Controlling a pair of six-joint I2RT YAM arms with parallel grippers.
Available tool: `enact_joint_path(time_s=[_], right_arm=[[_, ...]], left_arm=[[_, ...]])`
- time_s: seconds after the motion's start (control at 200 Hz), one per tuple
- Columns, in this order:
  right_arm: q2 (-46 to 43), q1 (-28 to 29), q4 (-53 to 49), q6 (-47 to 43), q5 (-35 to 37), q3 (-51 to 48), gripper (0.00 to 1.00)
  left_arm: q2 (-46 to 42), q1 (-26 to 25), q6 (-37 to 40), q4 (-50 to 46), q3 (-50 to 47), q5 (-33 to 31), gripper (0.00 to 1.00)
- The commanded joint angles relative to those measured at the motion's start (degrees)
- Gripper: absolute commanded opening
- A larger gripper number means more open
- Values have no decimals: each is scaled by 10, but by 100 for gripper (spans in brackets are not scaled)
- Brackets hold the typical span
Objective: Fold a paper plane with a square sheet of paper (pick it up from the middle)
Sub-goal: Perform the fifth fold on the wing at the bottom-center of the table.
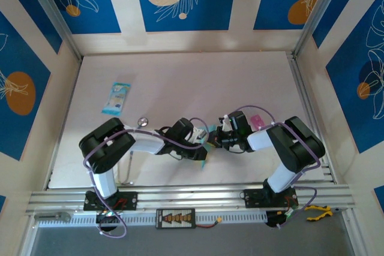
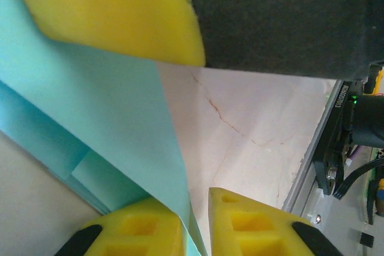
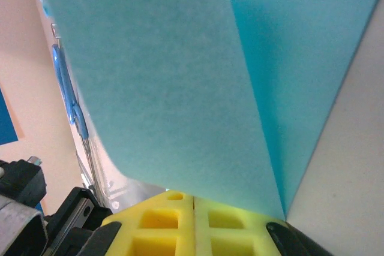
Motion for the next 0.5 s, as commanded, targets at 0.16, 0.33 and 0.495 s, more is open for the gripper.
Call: enact_joint_path(time_s=[0.16,0.33,0.495], right_arm=[[9,14,-69,12,53,-14,4],[7,18,-70,17,60,-17,4],[5,21,-70,22,67,-23,4]], left_arm=[[-5,-13,21,-106,-25,-35,7],[-17,-15,23,-124,-27,-49,9],[-36,-16,22,-142,-37,-66,18]])
